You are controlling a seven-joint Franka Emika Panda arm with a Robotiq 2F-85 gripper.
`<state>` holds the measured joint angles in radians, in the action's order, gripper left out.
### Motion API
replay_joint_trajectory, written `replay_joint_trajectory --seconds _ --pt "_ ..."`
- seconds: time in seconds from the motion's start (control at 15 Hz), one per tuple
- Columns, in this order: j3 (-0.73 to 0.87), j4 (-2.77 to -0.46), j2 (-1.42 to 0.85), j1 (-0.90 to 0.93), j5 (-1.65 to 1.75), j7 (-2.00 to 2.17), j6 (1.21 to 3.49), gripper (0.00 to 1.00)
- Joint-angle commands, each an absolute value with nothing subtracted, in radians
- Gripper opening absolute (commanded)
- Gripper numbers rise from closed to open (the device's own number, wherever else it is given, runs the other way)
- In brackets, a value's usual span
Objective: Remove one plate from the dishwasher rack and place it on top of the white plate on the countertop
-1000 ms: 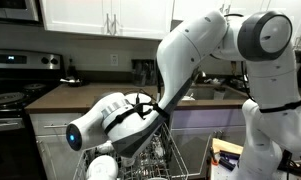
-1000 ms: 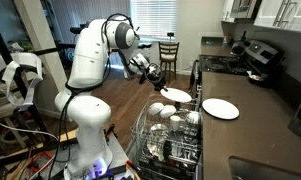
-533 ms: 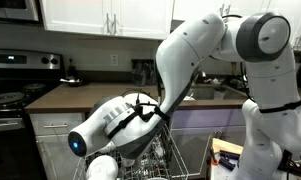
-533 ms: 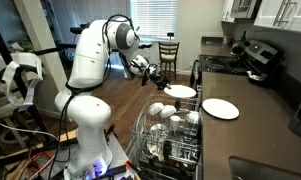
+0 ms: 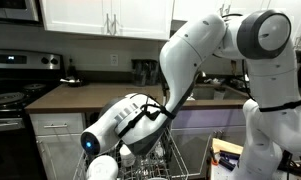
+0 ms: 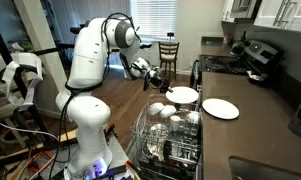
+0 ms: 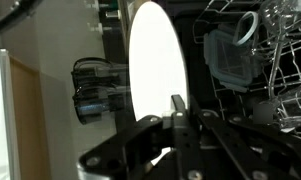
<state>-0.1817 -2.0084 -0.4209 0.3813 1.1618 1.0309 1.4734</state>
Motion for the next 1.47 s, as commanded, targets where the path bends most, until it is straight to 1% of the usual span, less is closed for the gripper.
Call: replay_joint_trajectory --seconds 0.0,0.47,0.8,0.93,1.0,1.07,1.4 --pt "-0.196 -2.115 -0.326 0.337 1.212 1.088 1.533 0.02" --pt "-0.201 -2.201 -0.231 0.286 1.207 1.029 1.607 0.02" --pt "-0.194 -2.211 -0.194 0.263 1.193 0.959 1.639 0.02" --pt "-0.189 -2.200 -0.189 0.258 1.180 0.939 1.598 0.02" --pt "-0.194 -2.181 -0.237 0.263 1.186 0.993 1.623 0.02" --pt "-0.193 -2.181 -0.235 0.260 1.186 0.991 1.624 0.07" --pt "-0.196 -2.181 -0.251 0.261 1.186 0.993 1.628 0.07"
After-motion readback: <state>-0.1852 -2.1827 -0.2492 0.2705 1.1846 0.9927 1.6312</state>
